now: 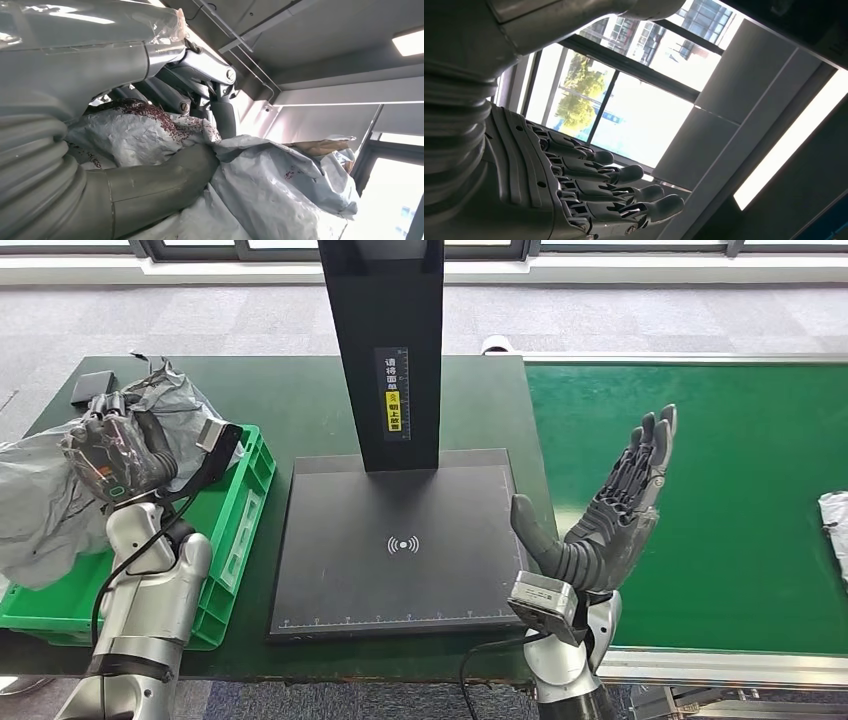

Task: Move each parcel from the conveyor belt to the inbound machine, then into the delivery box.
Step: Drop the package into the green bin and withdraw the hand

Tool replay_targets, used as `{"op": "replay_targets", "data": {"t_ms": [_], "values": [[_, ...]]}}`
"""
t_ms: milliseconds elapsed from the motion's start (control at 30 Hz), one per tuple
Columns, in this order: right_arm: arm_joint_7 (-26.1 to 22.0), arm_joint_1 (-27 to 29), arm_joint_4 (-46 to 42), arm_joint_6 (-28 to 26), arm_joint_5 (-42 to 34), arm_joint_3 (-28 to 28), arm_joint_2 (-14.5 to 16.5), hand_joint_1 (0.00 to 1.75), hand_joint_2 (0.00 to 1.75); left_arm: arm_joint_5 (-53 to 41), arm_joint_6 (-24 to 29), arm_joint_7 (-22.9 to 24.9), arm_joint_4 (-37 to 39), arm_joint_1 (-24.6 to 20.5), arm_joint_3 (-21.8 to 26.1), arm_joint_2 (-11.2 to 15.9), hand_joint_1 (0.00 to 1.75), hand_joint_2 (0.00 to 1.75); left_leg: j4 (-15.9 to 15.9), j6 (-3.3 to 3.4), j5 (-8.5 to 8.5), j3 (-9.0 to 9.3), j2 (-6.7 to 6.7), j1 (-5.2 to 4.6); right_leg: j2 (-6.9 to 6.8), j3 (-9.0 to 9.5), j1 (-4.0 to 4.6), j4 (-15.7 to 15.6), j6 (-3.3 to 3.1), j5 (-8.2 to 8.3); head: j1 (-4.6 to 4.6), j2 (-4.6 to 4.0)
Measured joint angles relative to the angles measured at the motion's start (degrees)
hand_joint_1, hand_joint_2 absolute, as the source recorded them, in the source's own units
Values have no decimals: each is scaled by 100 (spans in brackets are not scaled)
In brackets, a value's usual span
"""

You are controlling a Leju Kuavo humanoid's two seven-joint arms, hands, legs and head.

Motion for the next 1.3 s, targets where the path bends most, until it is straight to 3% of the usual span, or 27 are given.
{"op": "replay_targets", "data": {"t_ms": [133, 633, 767, 1200, 1300], "values": [[0, -6, 25, 0, -19, 4, 0, 0, 175, 0, 0, -86, -78, 59, 165, -32, 2, 175, 0, 0, 0, 0, 0, 1, 0, 0, 1, 0, 0, 0, 1, 1], [1, -41, 208, 1, -129, 40, 0, 0, 175, 0, 0, -537, -535, 247, 623, -201, 0, 175, 0, 0, 0, -1, -7, 1, -7, 2, 0, 0, 0, 0, 0, 1], [1, -46, 244, 2, -115, 40, 0, 0, 175, 0, 0, -865, -631, 249, 820, -309, 0, 0, 0, 0, 0, -1, -7, 1, -7, 2, 0, 0, 0, 0, 1, 0], [2, -62, 365, 2, 68, 40, 2, 0, 175, 42, 0, -2565, -1202, 162, 1993, -940, 0, 0, 0, 0, -1, -1, -8, 0, -8, 2, 0, 0, 0, 0, 1, 1], [2, -63, 377, 1, 72, 40, 2, 0, 175, 87, 0, -2931, -1275, 81, 2335, -1102, 0, 131, 0, 0, 0, -1, -8, 0, -8, 2, 0, 0, 0, 0, 0, 0]]}}
